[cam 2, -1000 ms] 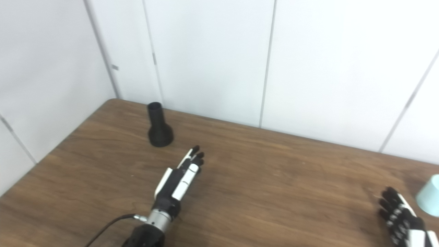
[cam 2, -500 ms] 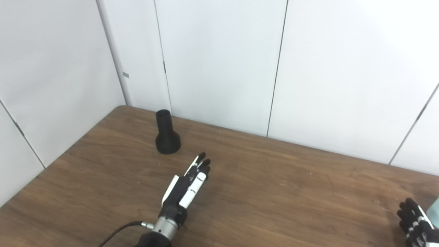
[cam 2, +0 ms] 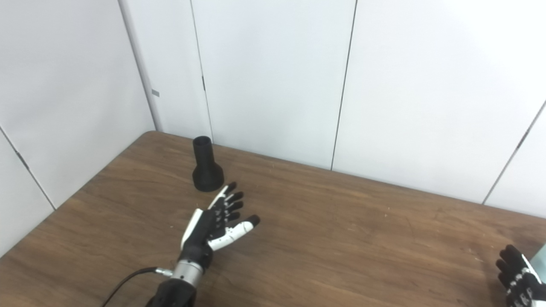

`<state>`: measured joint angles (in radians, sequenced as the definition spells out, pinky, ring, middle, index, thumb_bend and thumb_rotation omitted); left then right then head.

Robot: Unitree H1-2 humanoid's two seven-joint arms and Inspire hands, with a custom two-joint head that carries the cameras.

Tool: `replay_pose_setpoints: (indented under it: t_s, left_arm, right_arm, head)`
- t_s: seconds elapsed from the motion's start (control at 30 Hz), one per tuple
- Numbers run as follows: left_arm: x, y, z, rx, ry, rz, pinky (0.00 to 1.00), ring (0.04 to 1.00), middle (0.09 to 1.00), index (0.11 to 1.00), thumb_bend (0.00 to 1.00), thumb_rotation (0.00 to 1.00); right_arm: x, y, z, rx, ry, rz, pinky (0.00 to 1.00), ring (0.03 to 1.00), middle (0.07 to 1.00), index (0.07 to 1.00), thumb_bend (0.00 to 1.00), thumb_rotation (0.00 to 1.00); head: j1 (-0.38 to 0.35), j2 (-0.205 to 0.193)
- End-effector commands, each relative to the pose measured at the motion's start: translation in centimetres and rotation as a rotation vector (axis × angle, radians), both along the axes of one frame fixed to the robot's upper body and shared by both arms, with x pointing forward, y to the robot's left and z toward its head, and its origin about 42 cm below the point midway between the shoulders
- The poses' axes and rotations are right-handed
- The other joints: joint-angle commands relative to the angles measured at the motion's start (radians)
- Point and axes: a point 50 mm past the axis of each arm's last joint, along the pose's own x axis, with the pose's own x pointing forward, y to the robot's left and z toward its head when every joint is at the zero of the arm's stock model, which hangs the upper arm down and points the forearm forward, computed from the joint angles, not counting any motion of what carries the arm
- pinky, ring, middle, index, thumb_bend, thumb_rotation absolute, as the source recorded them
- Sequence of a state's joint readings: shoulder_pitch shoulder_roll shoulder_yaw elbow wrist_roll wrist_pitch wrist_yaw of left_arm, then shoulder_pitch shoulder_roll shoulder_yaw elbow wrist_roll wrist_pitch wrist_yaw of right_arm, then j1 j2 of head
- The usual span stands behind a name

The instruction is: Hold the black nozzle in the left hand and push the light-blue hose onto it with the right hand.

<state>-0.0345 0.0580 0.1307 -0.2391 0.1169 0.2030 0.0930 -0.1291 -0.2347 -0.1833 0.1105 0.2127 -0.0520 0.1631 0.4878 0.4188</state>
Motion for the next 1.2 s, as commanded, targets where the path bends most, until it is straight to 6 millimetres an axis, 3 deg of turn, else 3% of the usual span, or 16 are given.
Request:
replay_pose_setpoints:
  t_s: [0.0,0.23,0.37,0.5,0.83,1.07,1.17]
  left_arm:
    - [0.4,0.8,2.4,0.03,-0.088,0.002,0.84,0.876,0.887,0.906,0.78,0.32]
    - [0.1,3.3,4.6,0.087,-0.152,0.061,0.84,0.887,0.885,0.903,0.76,0.26]
    - [0.0,4.1,5.6,0.13,-0.159,0.119,0.88,0.891,0.88,0.89,0.85,0.24]
    - [0.3,5.3,6.5,0.207,-0.163,0.197,0.83,0.862,0.859,0.863,0.96,0.21]
    - [2.5,10.4,6.6,0.313,-0.146,0.347,0.83,0.839,0.835,0.845,0.97,0.19]
    - [3.0,10.8,6.5,0.331,-0.15,0.349,0.82,0.83,0.826,0.84,0.97,0.19]
    - [5.4,12.1,8.0,0.494,-0.038,0.272,0.84,0.89,0.859,0.847,0.99,0.21]
  right_arm:
    - [-0.4,-0.4,-0.9,-0.003,0.003,0.0,0.96,0.944,0.935,0.928,0.58,1.0]
    - [-0.4,-0.5,-0.9,-0.014,0.015,0.004,0.96,0.935,0.926,0.921,0.56,1.0]
    - [-0.5,-0.3,-1.0,-0.012,0.02,0.003,0.95,0.932,0.926,0.918,0.56,1.0]
    - [-0.4,-0.2,-1.2,-0.012,0.026,0.001,0.95,0.931,0.924,0.917,0.56,1.0]
    - [-0.4,0.2,-0.9,-0.017,0.022,-0.007,0.93,0.921,0.911,0.914,0.54,1.0]
    - [-0.4,0.2,-0.9,-0.017,0.022,-0.007,0.93,0.919,0.909,0.912,0.54,1.0]
    - [-0.4,0.1,-1.0,-0.015,0.016,-0.008,0.89,0.911,0.904,0.908,0.56,1.0]
  head:
    - [-0.001,0.0]
    - [-0.017,0.0]
    - [-0.013,0.001]
    - [-0.01,0.002]
    - [-0.015,0.005]
    - [-0.015,0.005]
    - [-0.023,0.01]
